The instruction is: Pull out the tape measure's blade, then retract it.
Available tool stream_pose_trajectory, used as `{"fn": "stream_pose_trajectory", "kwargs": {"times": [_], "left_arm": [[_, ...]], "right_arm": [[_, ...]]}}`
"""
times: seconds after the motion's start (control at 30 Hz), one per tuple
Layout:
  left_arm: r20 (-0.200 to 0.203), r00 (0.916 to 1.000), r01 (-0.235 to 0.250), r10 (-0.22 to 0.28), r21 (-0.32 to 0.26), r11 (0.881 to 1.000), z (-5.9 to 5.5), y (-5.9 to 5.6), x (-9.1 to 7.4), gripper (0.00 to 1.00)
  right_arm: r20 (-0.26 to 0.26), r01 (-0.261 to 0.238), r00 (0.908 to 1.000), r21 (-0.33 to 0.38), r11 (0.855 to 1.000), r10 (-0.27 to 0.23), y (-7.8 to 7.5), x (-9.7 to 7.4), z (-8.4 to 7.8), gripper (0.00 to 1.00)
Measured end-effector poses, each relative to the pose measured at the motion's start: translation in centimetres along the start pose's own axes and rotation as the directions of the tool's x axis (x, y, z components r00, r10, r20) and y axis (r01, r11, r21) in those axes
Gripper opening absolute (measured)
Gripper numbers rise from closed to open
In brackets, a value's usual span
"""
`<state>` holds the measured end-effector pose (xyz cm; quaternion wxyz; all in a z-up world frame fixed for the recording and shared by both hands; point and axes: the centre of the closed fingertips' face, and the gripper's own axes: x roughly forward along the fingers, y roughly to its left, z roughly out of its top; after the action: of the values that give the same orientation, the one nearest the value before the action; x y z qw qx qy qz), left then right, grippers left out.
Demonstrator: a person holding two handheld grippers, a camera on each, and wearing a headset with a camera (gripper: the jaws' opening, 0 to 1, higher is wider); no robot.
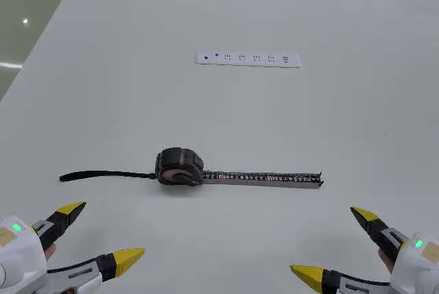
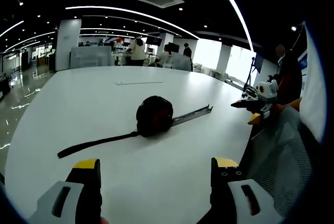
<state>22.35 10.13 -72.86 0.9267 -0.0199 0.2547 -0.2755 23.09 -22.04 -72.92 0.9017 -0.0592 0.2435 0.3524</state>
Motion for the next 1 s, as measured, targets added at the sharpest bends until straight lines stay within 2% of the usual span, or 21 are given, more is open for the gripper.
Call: {"fn": "stream_pose_trajectory", "kwargs": {"times": [0.23, 0.57, 0.73, 1.0], "left_arm": [[0.002, 1.0, -0.001, 0.001, 0.002, 1.0, 0.2, -0.1, 0.0, 0.84], [-0.026, 0.9997, 0.0, 0.0, 0.009, 1.0, 0.3, -0.2, 0.4, 0.84], [-0.027, 0.9995, 0.015, -0.015, 0.009, 1.0, 0.5, -0.5, 0.7, 0.84], [-0.026, 0.9995, 0.018, -0.017, 0.02, 1.0, 1.5, -0.5, 1.2, 0.83]], "right_arm": [[-0.002, -0.002, 1.0, 0.002, 1.0, 0.002, 0.0, 0.0, -0.1, 0.95], [0.002, -0.009, 1.0, 0.0, 1.0, 0.009, -0.1, 0.3, 0.3, 0.95], [0.005, -0.005, 1.0, 0.002, 1.0, 0.005, -0.5, 0.2, 0.5, 0.94], [0.014, 0.004, 0.9999, -0.01, 1.0, -0.004, -1.6, 0.4, 1.2, 0.93]]}}
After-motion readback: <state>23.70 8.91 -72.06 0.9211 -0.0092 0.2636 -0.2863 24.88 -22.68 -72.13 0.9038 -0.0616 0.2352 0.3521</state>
